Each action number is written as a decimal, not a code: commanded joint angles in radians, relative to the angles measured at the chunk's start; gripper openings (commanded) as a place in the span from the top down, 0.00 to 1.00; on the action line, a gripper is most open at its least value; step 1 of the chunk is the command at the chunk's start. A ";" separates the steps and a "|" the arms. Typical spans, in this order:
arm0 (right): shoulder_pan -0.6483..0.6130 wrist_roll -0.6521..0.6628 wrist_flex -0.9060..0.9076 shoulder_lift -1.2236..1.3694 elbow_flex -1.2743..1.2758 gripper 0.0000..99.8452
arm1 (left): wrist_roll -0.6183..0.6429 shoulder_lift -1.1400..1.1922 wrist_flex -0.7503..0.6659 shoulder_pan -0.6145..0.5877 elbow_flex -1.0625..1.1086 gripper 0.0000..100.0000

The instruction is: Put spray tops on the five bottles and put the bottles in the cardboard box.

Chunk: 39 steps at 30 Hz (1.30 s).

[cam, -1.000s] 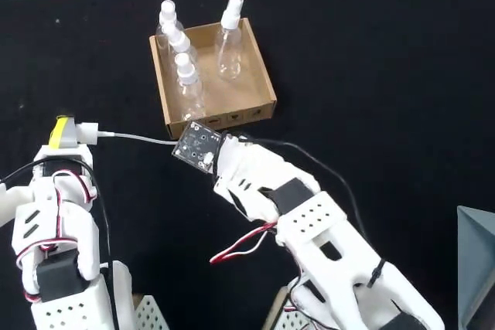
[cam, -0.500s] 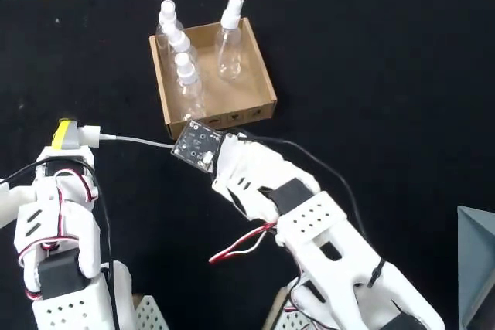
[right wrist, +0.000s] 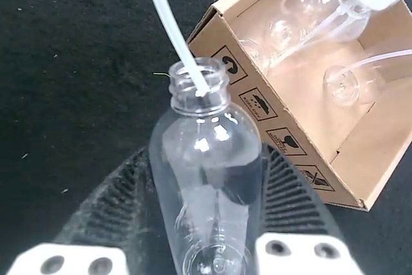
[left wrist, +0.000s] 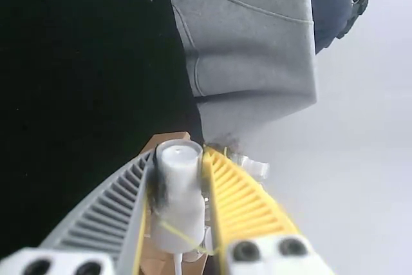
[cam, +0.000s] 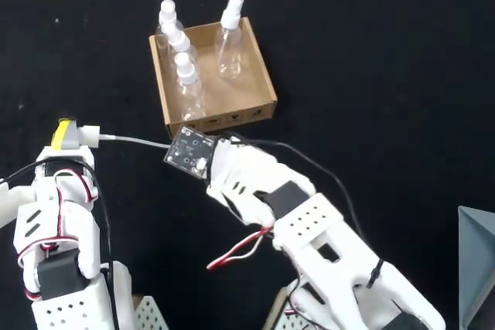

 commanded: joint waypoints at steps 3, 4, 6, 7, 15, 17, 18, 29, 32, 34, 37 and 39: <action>-0.020 0.008 -0.026 -0.053 -0.005 0.86 | -0.018 -0.014 -0.023 -0.019 -0.016 0.97; -0.020 0.008 -0.026 -0.053 -0.005 0.86 | -0.015 -0.014 -0.023 -0.036 -0.019 0.97; -0.020 0.008 -0.029 -0.053 -0.001 0.86 | -0.015 -0.014 -0.023 -0.062 -0.022 0.97; -0.020 0.008 -0.031 -0.053 0.002 0.86 | -0.015 -0.015 -0.023 -0.067 -0.022 0.97; -0.020 0.008 -0.031 -0.053 0.002 0.86 | -0.015 -0.015 -0.023 -0.062 -0.016 0.97; -0.020 0.008 -0.031 -0.053 0.001 0.86 | -0.018 -0.015 -0.018 -0.038 -0.015 0.97; -0.021 0.008 -0.031 -0.053 0.001 0.86 | -0.018 -0.015 -0.014 -0.024 -0.015 0.97; -0.021 0.005 -0.031 -0.053 -0.002 0.86 | -0.020 -0.014 -0.018 -0.010 0.004 0.97; -0.025 0.003 -0.031 -0.053 -0.002 0.86 | -0.031 -0.014 -0.020 0.015 0.010 0.97; -0.026 0.000 -0.031 -0.053 -0.002 0.86 | -0.061 -0.014 -0.014 0.045 0.010 0.97; -0.026 0.000 -0.031 -0.054 -0.002 0.86 | -0.075 -0.014 -0.015 0.074 0.016 0.97; -0.026 0.000 -0.031 -0.054 -0.002 0.86 | -0.075 -0.014 -0.023 0.076 0.025 0.97</action>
